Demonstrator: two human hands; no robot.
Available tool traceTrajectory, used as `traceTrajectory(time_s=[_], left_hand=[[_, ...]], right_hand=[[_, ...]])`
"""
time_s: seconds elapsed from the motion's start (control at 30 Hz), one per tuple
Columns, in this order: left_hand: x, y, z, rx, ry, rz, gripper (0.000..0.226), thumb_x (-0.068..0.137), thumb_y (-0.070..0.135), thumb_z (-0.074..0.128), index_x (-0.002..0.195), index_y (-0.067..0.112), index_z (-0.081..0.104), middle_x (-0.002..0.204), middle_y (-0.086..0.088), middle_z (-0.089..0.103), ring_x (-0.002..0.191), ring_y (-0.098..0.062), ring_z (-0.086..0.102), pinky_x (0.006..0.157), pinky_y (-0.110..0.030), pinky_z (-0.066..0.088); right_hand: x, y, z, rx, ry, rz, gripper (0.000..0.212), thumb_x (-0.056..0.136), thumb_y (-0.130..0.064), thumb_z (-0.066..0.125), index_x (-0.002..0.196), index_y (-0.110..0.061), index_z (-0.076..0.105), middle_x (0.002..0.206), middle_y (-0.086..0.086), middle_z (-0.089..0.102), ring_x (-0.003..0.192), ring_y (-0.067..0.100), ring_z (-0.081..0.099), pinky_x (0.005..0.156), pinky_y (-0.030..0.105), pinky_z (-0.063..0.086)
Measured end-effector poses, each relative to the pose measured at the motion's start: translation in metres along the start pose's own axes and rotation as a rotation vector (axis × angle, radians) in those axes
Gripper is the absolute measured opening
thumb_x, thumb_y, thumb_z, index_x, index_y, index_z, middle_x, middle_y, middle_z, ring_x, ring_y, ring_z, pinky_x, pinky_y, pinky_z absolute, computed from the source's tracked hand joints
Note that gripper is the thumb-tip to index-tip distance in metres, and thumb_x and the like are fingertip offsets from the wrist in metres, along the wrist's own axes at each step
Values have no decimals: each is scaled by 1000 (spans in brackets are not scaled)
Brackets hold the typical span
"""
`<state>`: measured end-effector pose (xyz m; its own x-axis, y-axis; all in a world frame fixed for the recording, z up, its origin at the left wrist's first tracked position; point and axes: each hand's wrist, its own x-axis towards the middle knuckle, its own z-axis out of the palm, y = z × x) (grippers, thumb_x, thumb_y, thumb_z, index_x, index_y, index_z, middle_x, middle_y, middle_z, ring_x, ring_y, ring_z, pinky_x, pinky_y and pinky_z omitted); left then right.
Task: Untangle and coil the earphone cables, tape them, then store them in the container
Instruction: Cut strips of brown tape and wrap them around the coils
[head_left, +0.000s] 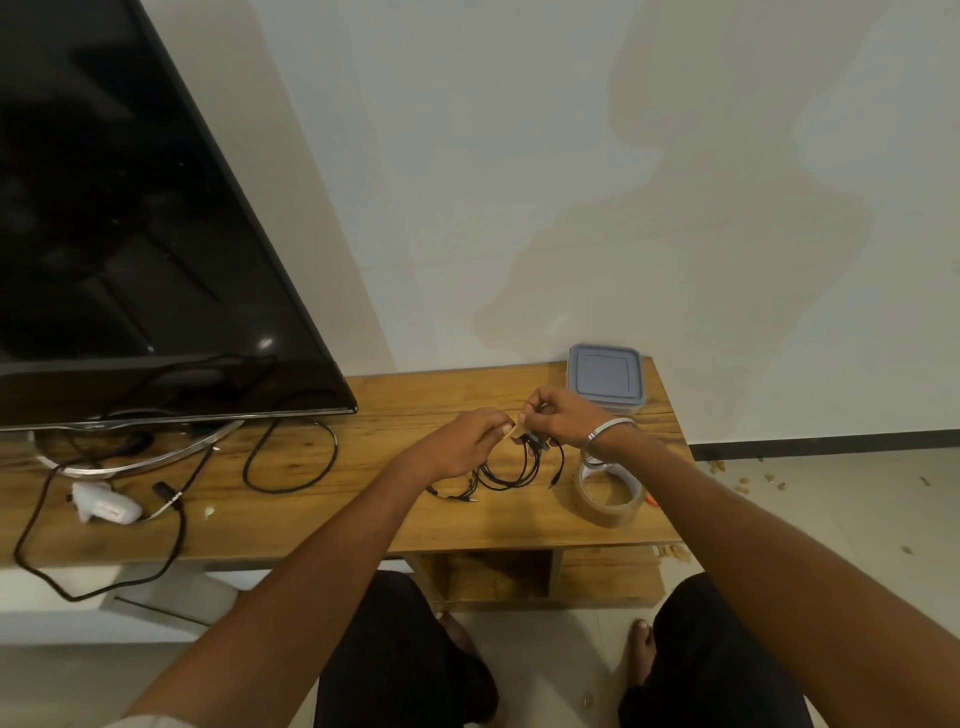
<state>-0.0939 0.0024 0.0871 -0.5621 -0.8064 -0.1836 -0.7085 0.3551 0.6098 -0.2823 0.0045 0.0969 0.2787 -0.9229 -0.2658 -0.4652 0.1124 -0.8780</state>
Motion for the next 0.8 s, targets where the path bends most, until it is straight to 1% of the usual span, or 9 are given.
traceTrajectory(time_s=[0.13, 0.23, 0.4, 0.47, 0.57, 0.6, 0.7, 0.77, 0.8], left_hand=[[0, 0, 0, -11, -4, 6, 29, 105, 26, 37, 97, 6, 56, 86, 2, 49, 74, -12, 43, 70, -31, 38], [-2, 4, 0, -32, -22, -2, 21, 105, 27, 35, 99, 19, 54, 86, 6, 49, 75, -11, 44, 70, -31, 38], [-3, 9, 1, -79, -31, -22, 26, 105, 29, 33, 106, 18, 57, 93, 2, 53, 82, -16, 49, 76, -36, 42], [-4, 12, 1, -115, -30, -23, 26, 104, 30, 33, 98, 24, 57, 90, 3, 52, 82, -15, 50, 77, -37, 43], [-6, 14, 3, -119, -35, 6, 26, 103, 40, 37, 84, 33, 53, 82, 8, 49, 76, -9, 47, 73, -32, 41], [-5, 14, 3, -101, -39, 20, 27, 102, 43, 39, 84, 30, 55, 82, 8, 48, 75, -8, 46, 72, -28, 41], [-4, 10, 7, -73, -33, 22, 41, 99, 46, 44, 92, 8, 58, 82, 3, 47, 73, -9, 45, 69, -26, 39], [-3, 8, 9, -60, -26, 21, 41, 100, 43, 44, 94, 4, 58, 83, 1, 48, 73, -10, 45, 69, -25, 39], [-2, 7, 10, -50, -25, 27, 37, 100, 39, 44, 95, 5, 58, 85, 0, 49, 75, -11, 46, 70, -26, 39]], right_hand=[[-3, -2, 0, 3, 8, -5, 6, 91, -15, 59, 91, -12, 54, 74, 4, 64, 58, 11, 57, 52, 17, 47], [-4, -1, 1, 5, 15, -1, 8, 91, -16, 60, 93, -11, 54, 78, 7, 66, 61, 15, 58, 52, 19, 48], [-3, 5, 4, -10, 42, -8, 7, 89, -18, 62, 89, -15, 56, 84, 12, 70, 70, 21, 63, 67, 33, 55], [-4, 6, 5, -25, 56, -11, 7, 89, -18, 62, 89, -16, 55, 81, 6, 70, 71, 17, 65, 71, 33, 55], [-6, 6, 5, -65, 67, -18, 7, 88, -20, 63, 88, -19, 55, 74, -1, 67, 64, 12, 63, 67, 29, 53], [-6, 7, 6, -80, 72, -19, 7, 88, -20, 62, 89, -18, 56, 71, -2, 66, 62, 11, 62, 67, 29, 53], [-6, 10, 6, -105, 75, -23, 9, 88, -22, 62, 93, -16, 57, 68, -3, 65, 60, 10, 61, 66, 29, 52], [-7, 11, 6, -112, 75, -29, 9, 88, -22, 62, 93, -16, 57, 67, -4, 65, 59, 9, 61, 66, 30, 53], [-7, 11, 6, -111, 79, -32, 10, 88, -22, 63, 93, -16, 57, 67, -6, 65, 59, 8, 61, 64, 27, 53]])
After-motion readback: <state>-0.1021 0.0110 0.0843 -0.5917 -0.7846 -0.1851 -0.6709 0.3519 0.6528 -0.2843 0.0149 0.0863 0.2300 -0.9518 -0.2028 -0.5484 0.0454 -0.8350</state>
